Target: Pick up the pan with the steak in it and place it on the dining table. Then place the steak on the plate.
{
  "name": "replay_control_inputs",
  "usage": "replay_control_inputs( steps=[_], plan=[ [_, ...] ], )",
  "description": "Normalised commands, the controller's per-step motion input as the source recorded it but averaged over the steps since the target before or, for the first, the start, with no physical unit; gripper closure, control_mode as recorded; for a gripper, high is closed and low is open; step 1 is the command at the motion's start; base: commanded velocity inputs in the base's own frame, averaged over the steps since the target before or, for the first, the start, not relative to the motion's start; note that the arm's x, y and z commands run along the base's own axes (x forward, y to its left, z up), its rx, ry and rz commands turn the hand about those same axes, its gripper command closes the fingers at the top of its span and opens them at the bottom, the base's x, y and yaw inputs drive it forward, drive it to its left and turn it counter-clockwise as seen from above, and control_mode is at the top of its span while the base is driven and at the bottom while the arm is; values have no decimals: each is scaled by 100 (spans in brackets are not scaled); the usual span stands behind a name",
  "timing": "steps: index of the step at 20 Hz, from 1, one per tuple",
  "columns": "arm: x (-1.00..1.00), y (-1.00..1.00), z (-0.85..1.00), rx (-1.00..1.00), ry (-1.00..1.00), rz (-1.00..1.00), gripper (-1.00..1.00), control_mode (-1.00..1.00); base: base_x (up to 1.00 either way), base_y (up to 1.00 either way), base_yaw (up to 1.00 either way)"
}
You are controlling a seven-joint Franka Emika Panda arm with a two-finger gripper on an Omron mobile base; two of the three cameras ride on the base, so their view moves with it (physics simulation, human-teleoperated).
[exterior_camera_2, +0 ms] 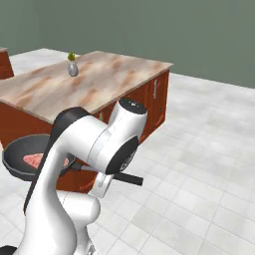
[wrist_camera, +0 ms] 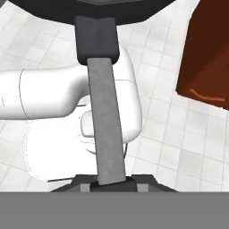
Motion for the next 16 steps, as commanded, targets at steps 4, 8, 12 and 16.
replay_control_inputs(
  steps=[4, 8, 12, 16],
  plan=[
    [0, 0, 0, 0, 0, 0, 100, 100, -7, 0, 50],
    [0, 0, 0, 0, 0, 0, 100, 100, -7, 0, 50],
    [0, 0, 0, 0, 0, 0, 100, 100, -7, 0, 50],
    [0, 0, 0, 0, 0, 0, 100, 100, -7, 0, 50]
  ],
)
